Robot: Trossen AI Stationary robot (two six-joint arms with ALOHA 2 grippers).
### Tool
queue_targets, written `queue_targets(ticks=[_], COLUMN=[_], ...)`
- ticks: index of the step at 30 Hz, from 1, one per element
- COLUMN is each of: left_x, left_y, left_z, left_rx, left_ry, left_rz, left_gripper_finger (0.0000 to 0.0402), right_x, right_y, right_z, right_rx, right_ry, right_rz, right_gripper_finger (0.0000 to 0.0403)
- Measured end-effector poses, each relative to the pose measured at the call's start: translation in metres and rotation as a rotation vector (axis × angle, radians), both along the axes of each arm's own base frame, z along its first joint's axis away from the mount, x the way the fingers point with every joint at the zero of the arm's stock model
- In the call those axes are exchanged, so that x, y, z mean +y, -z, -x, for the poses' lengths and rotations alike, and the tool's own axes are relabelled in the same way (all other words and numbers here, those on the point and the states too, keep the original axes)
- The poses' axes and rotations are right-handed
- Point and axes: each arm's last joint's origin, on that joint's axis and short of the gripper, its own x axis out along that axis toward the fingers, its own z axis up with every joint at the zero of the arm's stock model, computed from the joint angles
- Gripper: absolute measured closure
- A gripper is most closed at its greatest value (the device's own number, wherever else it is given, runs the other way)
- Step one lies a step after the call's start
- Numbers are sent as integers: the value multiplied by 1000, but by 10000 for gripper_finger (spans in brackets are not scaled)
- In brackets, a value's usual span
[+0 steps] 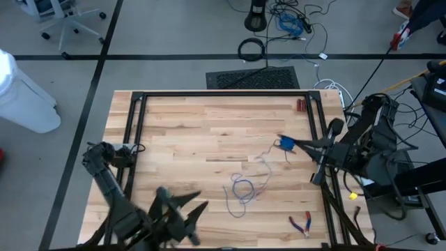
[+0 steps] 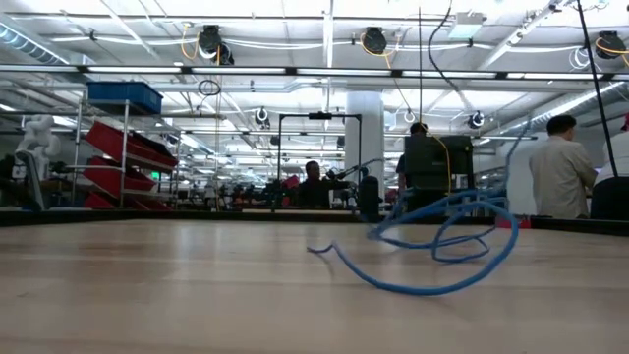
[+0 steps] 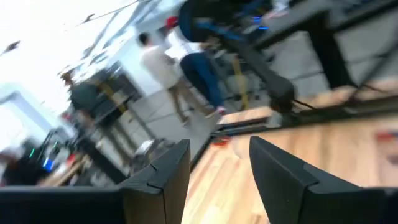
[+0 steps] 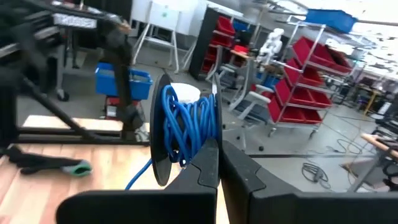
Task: Coil cords
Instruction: Coil the blue wire onto the black spool
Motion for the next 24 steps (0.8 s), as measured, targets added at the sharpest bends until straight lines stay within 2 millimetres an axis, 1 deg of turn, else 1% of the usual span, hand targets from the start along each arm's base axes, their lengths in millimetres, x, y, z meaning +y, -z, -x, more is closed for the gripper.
queue_targets(ticks=[3, 5, 8, 10, 13, 16, 19, 22, 24], left_x=[16, 30, 49, 60, 74, 80, 78, 79, 83], left_y=[-2, 2, 17, 28, 42, 52, 58, 57, 57], left_z=[-22, -38, -67, -84, -105, -126, -144, -155, -159], left_rx=[-33, -39, 0, 40, 83, 111, 93, 26, -1], left_ry=[-25, -27, -39, -50, -53, -3, 61, 74, 57], left_rz=[87, 157, 201, 206, 219, 218, 194, 202, 212], left_gripper_finger=[228, 228, 228, 228, 228, 228, 228, 228, 228], right_x=[9, 15, 23, 25, 25, 26, 26, 26, 26], right_y=[5, 8, 13, 11, 8, 8, 8, 7, 6], right_z=[-6, -10, -15, -16, -16, -15, -15, -15, -15], right_rx=[19, 30, 49, 44, 35, 40, 42, 44, 41], right_ry=[-21, -23, -43, -49, -54, -62, -62, -63, -63], right_rz=[15, 29, 51, 54, 57, 70, 76, 86, 87], right_gripper_finger=[403, 403, 403, 403, 403, 403, 403, 403, 403])
